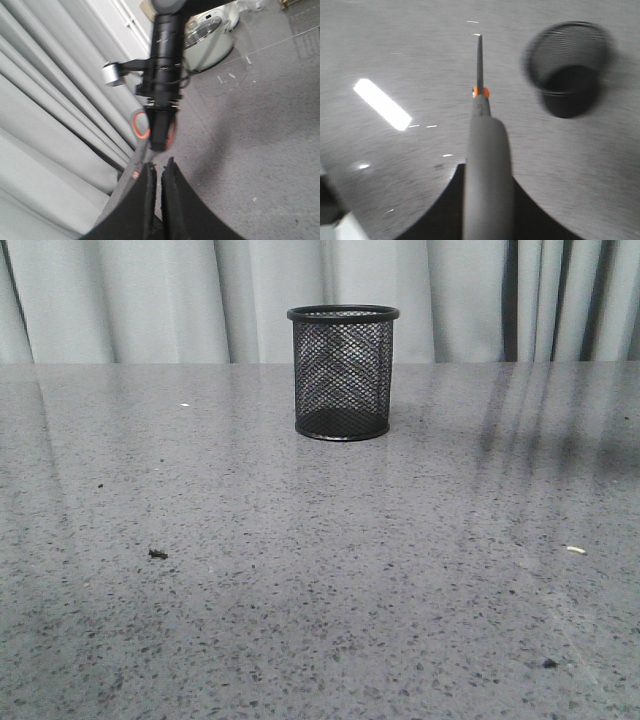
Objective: Put scissors into bucket
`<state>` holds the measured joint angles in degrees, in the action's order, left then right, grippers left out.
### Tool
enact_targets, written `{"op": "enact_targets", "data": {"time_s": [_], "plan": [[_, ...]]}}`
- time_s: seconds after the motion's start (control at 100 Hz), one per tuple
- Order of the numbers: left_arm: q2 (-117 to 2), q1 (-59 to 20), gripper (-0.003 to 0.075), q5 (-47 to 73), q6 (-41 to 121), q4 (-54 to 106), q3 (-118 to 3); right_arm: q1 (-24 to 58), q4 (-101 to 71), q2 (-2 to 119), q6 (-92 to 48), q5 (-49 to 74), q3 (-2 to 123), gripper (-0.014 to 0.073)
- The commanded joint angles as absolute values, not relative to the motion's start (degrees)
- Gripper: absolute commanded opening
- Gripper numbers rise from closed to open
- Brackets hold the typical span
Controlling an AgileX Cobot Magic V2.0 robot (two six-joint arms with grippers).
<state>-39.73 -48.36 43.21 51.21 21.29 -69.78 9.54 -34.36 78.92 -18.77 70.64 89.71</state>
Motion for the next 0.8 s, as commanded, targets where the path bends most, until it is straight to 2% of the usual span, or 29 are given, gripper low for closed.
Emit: {"op": "enact_targets", "data": {"time_s": [0.0,0.18,0.4,0.79], "plan": [[-37.99,-48.68,-0.0020,43.02,50.04,22.09,-71.41,8.98,-28.72,81.89,-13.25,74.24,97.66,-0.0062],[-36.23,-48.68,-0.0020,48.46,49.94,22.09,-71.41,8.98,-28.72,88.68,-10.87,74.24,101.38,-0.0062],[-36.10,-48.68,-0.0020,55.97,49.94,21.85,-71.41,12.34,-26.87,90.14,-10.87,74.24,101.38,-0.0062],[-36.10,-48.68,-0.0020,57.91,49.94,19.82,-71.41,14.73,-23.90,92.27,-9.73,74.13,101.03,-0.0062]]}}
